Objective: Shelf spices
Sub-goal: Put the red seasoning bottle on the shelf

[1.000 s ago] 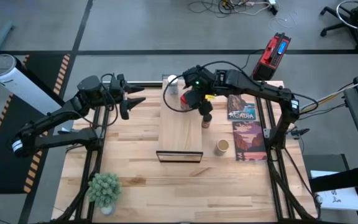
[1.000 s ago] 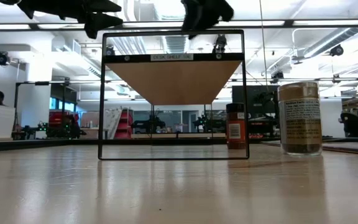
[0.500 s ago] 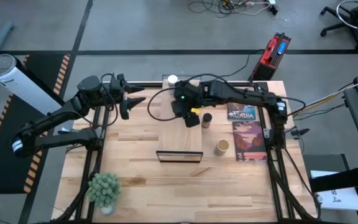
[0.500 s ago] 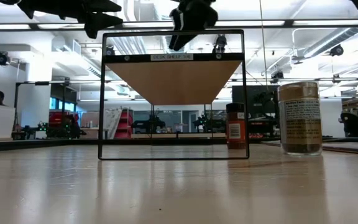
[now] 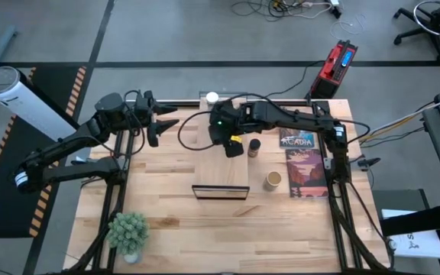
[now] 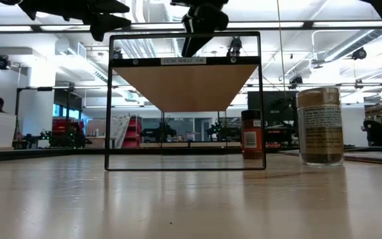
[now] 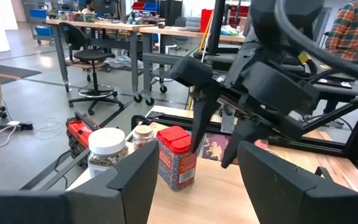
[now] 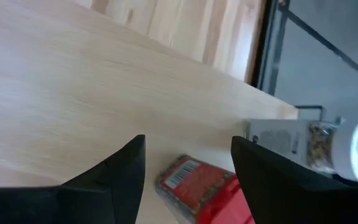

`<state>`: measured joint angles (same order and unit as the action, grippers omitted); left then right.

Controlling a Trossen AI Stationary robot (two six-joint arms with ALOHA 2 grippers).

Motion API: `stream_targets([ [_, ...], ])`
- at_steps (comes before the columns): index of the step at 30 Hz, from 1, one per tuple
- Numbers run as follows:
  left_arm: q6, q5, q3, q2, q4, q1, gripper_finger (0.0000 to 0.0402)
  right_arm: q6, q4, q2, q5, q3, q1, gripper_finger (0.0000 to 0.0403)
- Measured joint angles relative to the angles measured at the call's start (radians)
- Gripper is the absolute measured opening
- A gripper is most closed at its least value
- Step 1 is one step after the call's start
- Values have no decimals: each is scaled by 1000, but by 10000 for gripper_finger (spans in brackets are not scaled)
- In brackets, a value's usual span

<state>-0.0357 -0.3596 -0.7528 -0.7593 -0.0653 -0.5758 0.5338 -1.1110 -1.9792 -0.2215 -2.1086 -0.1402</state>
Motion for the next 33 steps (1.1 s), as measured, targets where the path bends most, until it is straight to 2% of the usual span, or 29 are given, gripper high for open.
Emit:
stream_targets([
  [4, 0, 0, 0, 0, 2, 0, 209, 15, -4, 0, -130, 0, -5, 213],
  [6, -2, -2, 0, 0, 2, 0, 207, 26, -4, -2, -163, 0, -12, 211],
  [10, -3, -21, 0, 0, 2, 0, 203, -13, -4, -4, -111, 0, -26, 208],
  [16, -3, -21, 0, 0, 1, 0, 202, -45, -1, -5, -101, 0, -35, 209],
  [33, -4, -24, 0, 14, -5, 0, 201, -27, -148, -5, -183, 1, -35, 198],
])
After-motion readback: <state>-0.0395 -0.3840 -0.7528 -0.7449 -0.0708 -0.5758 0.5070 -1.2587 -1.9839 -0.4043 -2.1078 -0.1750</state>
